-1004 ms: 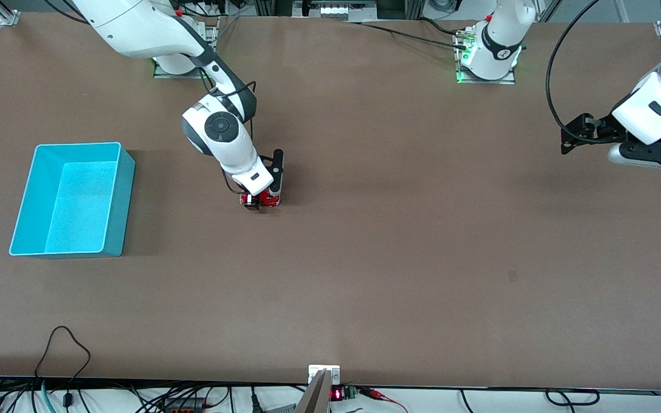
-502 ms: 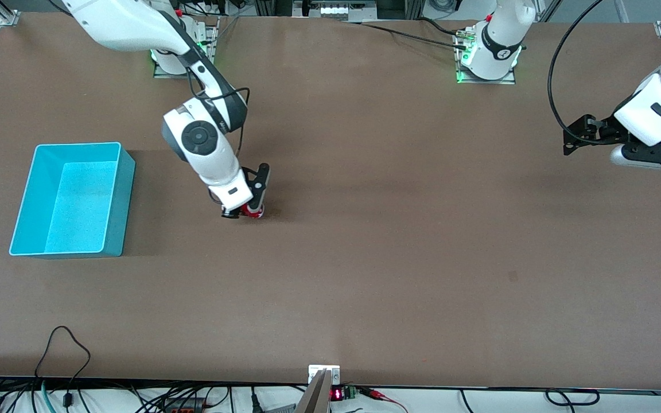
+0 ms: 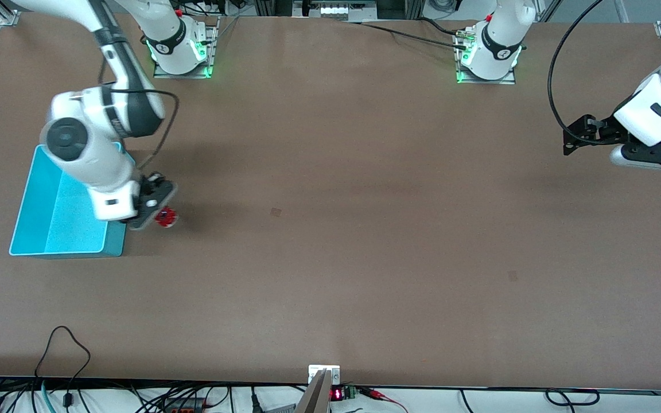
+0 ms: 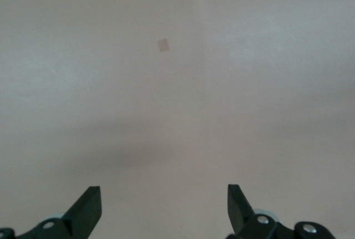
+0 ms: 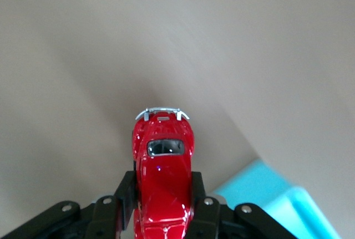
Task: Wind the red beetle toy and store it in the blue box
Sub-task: 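Carry the red car with the right gripper over the cyan box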
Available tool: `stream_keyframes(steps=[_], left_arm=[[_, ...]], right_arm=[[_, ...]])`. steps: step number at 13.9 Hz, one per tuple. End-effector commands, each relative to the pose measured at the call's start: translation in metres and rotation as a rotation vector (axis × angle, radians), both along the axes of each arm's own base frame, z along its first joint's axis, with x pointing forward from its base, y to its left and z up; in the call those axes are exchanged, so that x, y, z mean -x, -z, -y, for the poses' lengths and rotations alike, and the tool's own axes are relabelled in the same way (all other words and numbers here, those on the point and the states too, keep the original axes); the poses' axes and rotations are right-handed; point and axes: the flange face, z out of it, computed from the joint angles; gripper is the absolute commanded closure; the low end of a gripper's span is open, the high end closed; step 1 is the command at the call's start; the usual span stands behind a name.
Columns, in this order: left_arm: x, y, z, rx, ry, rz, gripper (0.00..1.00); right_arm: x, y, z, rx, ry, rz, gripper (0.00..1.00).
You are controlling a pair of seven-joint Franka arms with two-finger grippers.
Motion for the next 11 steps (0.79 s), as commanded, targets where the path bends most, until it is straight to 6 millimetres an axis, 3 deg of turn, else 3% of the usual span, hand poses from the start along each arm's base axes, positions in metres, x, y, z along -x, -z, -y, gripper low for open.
stream_keyframes(steps=[1, 4, 8, 11], left_arm=[[-0.003, -0.007, -0.001, -0.015, 0.018, -0.005, 0.00], [-0.003, -0.007, 0.001, -0.012, 0.016, -0.005, 0.00], [-0.003, -0.008, -0.001, -0.014, 0.016, -0.005, 0.00], [-0.002, -0.006, -0.001, -0.014, 0.015, -0.016, 0.00]], right_arm=[[0.005, -0.004, 0.059, -0.018, 0.143, -0.011, 1.00], [0.008, -0.003, 0.108, -0.027, 0.360, -0.002, 1.00], [0.024, 0.007, 0.132, 0.013, 0.763, -0.073, 1.00], [0.041, 0.023, 0.160, 0.051, 0.889, -0.122, 1.00]])
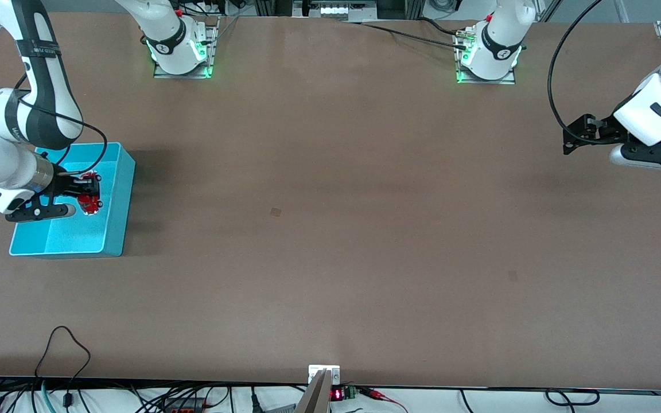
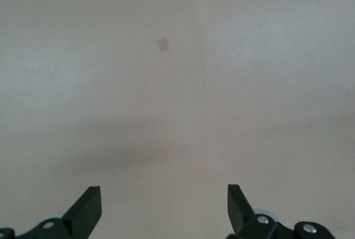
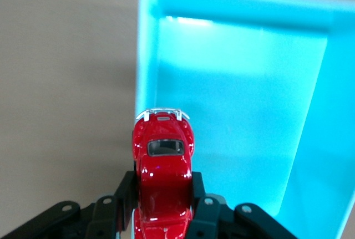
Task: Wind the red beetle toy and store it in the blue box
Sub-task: 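Carry the red car with the right gripper over the cyan box, then lower the red car into the cyan box with the right gripper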
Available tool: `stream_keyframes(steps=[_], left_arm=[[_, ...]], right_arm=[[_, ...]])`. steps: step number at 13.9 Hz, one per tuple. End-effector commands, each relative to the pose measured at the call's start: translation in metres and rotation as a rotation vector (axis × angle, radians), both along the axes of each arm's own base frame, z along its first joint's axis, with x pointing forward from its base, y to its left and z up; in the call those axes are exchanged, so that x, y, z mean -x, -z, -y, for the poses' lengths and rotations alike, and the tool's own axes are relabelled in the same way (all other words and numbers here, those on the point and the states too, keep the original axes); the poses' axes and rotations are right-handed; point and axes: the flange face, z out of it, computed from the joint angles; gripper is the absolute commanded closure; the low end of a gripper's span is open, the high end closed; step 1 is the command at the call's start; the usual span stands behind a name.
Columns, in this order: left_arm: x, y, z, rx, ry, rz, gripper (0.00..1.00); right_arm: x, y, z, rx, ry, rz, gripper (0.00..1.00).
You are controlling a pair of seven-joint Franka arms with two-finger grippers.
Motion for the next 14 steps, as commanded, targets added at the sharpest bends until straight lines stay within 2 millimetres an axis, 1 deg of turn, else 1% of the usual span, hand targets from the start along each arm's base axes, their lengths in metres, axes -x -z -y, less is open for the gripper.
stream_keyframes(steps=[1, 2, 3, 4, 7, 9, 12, 14], left_arm=[[-0.003, -0.006, -0.002, -0.014, 0.014, -0.009, 0.00], [-0.003, -0.006, -0.003, -0.014, 0.013, -0.009, 0.00], [-0.003, -0.006, -0.001, -0.014, 0.014, -0.009, 0.00], [-0.003, -0.006, 0.000, -0.013, 0.016, -0.009, 0.00], [-0.003, -0.006, -0.001, -0.012, 0.016, -0.009, 0.00], [-0.004, -0.006, 0.000, -0.012, 0.016, -0.008, 0.00], [-0.004, -0.006, -0.002, -0.009, 0.019, -0.007, 0.00], [-0.005, -0.006, -0.003, -0.007, 0.011, -0.003, 0.00]], right_arm=[[0.018, 0.011, 0.026, 0.014, 0.096, -0.032, 1.00], [0.020, 0.014, 0.033, 0.018, 0.114, -0.039, 1.00], [0.023, 0.022, 0.036, 0.028, 0.164, -0.054, 1.00], [0.026, 0.026, 0.039, 0.039, 0.195, -0.062, 1.00], [0.036, 0.048, 0.041, 0.099, 0.212, -0.080, 1.00], [0.044, 0.059, 0.048, 0.102, 0.217, -0.054, 1.00], [0.051, 0.076, 0.046, 0.135, 0.144, -0.020, 1.00], [0.056, 0.080, 0.057, 0.150, 0.091, -0.028, 1.00]])
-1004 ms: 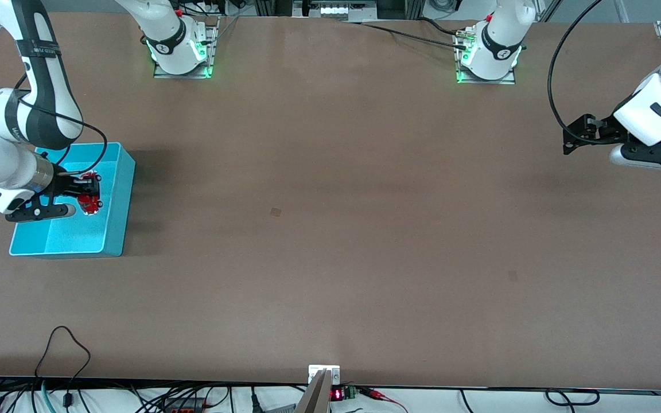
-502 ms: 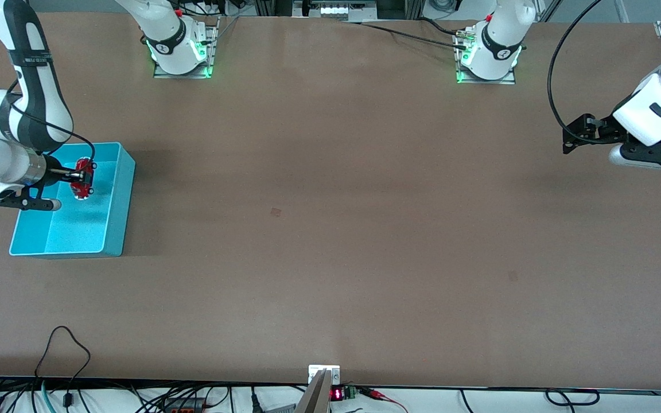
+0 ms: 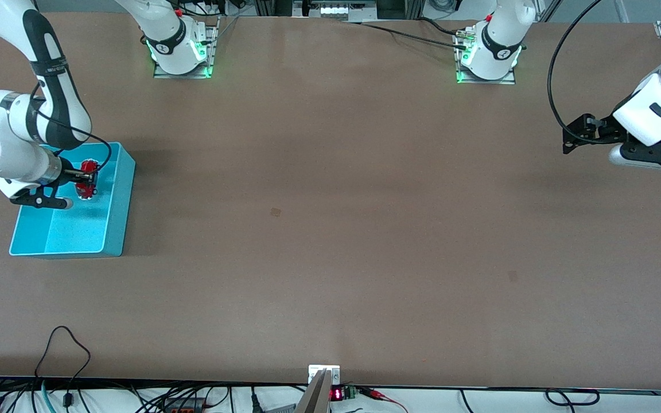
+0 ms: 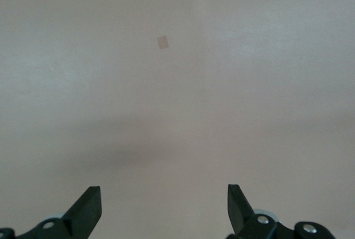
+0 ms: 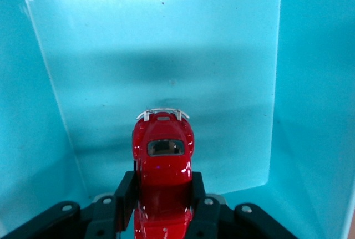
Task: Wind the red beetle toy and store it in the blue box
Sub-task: 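Lower the red car into the cyan box with the right gripper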
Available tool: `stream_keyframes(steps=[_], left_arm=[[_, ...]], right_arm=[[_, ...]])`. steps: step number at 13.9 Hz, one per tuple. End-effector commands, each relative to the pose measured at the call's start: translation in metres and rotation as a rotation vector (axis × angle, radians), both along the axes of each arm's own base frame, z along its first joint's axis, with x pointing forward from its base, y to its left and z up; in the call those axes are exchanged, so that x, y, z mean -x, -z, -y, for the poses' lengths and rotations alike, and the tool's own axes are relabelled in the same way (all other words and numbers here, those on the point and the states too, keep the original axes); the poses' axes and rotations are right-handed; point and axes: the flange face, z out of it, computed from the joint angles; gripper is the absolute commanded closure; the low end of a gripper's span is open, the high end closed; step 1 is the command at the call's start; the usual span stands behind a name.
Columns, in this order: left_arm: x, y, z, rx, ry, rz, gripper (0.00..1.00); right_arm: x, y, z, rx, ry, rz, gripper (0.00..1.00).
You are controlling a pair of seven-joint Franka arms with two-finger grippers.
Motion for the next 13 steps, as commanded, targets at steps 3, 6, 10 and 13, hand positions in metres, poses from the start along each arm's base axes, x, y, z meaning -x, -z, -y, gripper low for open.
stream_keyframes(steps=[3, 6, 10, 13], left_arm=[[-0.004, -0.007, -0.001, -0.010, 0.014, 0.000, 0.00], [-0.004, -0.007, 0.000, -0.009, 0.014, 0.000, 0.00], [-0.004, -0.006, 0.000, -0.007, 0.020, -0.003, 0.00], [-0.004, -0.006, 0.001, -0.007, 0.016, -0.005, 0.00]], right_arm=[[0.008, 0.010, 0.018, -0.002, -0.136, -0.013, 1.00], [0.011, 0.022, 0.020, -0.004, -0.138, -0.029, 1.00], [0.013, 0.040, 0.020, -0.004, -0.137, -0.046, 0.80], [0.013, 0.039, 0.019, -0.004, -0.131, -0.049, 0.00]])
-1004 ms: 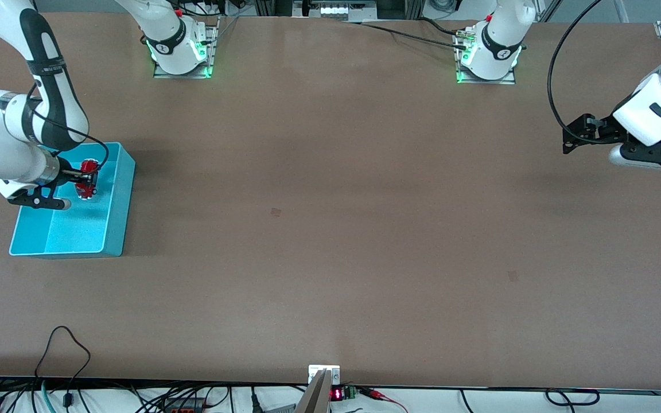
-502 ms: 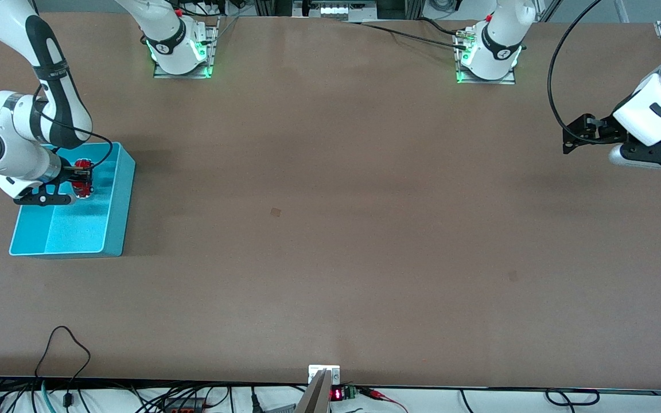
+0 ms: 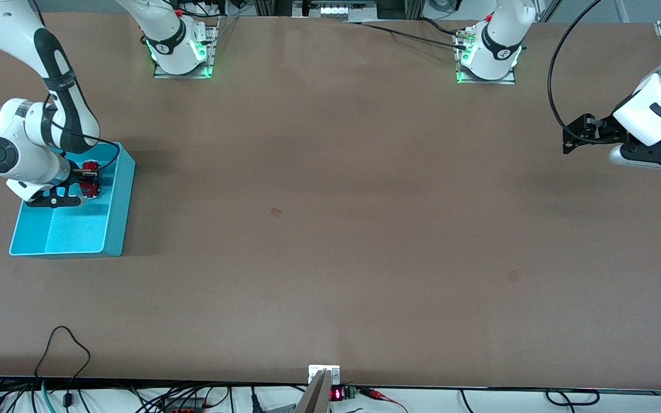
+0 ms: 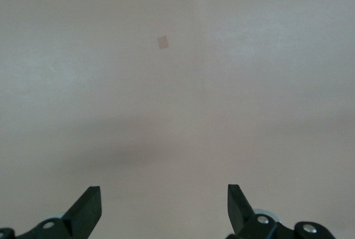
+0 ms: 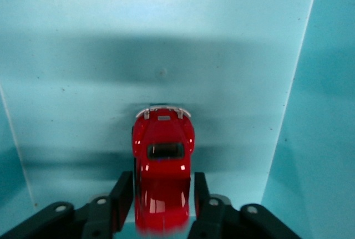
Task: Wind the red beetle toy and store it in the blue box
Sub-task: 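Lower the red car into the cyan box with the right gripper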
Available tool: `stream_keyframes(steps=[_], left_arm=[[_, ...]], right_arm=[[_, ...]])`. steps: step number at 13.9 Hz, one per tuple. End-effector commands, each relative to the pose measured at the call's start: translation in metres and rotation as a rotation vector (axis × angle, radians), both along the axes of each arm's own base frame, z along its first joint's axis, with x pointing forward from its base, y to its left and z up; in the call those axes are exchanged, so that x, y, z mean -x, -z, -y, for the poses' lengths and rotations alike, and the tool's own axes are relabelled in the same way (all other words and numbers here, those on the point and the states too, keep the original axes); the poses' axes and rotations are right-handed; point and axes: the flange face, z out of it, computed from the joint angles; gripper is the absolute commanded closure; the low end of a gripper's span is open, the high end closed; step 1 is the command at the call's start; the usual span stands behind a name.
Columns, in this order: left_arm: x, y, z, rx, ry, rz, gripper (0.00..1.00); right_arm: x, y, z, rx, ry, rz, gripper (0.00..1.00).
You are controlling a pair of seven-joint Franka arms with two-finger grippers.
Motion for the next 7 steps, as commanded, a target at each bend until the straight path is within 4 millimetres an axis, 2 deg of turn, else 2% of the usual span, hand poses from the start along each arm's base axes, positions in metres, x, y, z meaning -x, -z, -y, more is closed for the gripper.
stream_keyframes(steps=[1, 3, 4, 5, 7], left_arm=[[-0.004, -0.006, 0.000, -0.008, 0.015, -0.005, 0.00], [-0.004, -0.006, 0.000, -0.008, 0.015, -0.005, 0.00], [-0.004, -0.006, 0.000, -0.008, 0.015, -0.005, 0.00], [-0.003, -0.007, 0.000, -0.008, 0.015, -0.005, 0.00], [-0.004, -0.006, 0.000, -0.008, 0.015, -0.007, 0.00]], right_arm=[[0.001, -0.009, 0.001, 0.004, -0.007, 0.010, 0.00], [-0.002, -0.020, 0.001, 0.005, -0.004, 0.014, 0.00], [-0.007, -0.035, -0.002, 0.005, -0.016, 0.035, 0.00], [-0.011, -0.057, -0.001, 0.006, -0.011, 0.051, 0.00], [-0.029, -0.120, -0.010, 0.006, -0.007, 0.083, 0.00]])
